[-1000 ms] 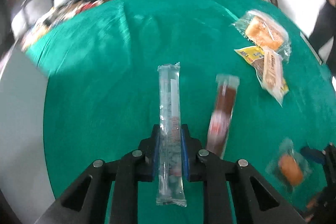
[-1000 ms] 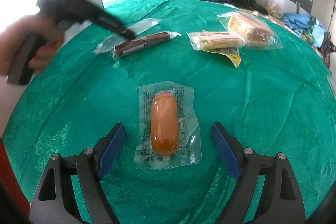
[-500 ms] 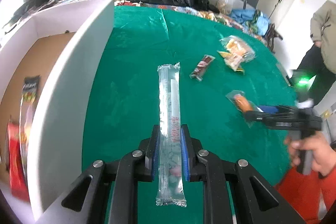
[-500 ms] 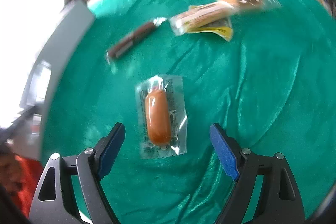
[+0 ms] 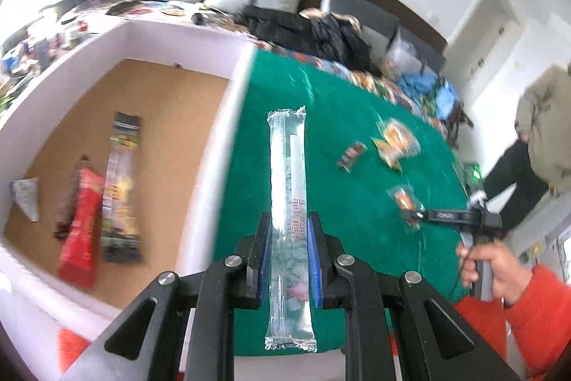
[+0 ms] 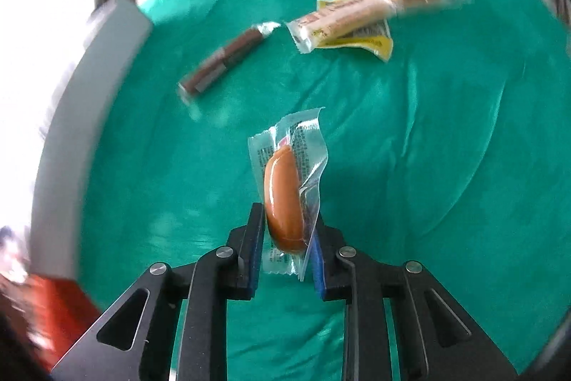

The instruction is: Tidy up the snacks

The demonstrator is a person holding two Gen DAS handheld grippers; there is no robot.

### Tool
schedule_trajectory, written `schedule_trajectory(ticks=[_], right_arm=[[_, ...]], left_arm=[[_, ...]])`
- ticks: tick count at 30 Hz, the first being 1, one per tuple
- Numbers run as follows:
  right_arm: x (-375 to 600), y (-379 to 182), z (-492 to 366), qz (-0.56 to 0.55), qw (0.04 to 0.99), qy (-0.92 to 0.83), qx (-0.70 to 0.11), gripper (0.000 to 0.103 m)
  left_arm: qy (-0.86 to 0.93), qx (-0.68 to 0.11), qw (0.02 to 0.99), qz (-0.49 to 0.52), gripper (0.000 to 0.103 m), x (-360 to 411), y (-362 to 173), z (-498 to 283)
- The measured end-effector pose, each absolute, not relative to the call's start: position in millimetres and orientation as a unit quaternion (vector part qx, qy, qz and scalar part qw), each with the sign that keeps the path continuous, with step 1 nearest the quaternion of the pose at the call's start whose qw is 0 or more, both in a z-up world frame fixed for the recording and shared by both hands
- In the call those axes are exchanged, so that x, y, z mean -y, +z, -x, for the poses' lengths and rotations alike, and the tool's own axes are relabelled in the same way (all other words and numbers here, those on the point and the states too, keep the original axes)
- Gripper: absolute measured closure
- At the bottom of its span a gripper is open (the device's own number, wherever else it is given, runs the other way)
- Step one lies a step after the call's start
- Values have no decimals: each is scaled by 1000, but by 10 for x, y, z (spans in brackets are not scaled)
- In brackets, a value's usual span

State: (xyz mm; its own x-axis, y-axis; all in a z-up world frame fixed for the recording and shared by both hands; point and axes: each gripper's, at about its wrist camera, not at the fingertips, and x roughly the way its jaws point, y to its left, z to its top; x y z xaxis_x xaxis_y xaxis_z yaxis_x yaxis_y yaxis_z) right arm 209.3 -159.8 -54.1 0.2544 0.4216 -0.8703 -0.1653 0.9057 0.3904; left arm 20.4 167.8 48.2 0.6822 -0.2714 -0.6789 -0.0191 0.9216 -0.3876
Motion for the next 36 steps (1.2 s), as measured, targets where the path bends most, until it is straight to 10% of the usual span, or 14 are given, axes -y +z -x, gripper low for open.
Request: schedule_trajectory(ticks=[15, 17, 18, 20, 36], right_arm=[[-915, 1017, -1664, -127, 725, 471, -487, 76], [-1253, 988, -1563, -103, 714, 477, -502, 66], [-1410, 925, -1521, -94, 702, 482, -516, 40], [-1535, 803, -1463, -70, 695, 473, -537, 29], [1218, -505, -1633, 134, 845, 169, -489, 30]], left_arm=[[136, -419, 884, 159, 82, -3352, 328, -397], [157, -428, 875, 164, 41, -3445, 227, -413], [174, -427, 871, 167, 28, -3482, 199, -375], [191, -410, 876, 168, 20, -3521, 214, -258], [-53, -375, 918, 120, 6, -1393, 639, -229]])
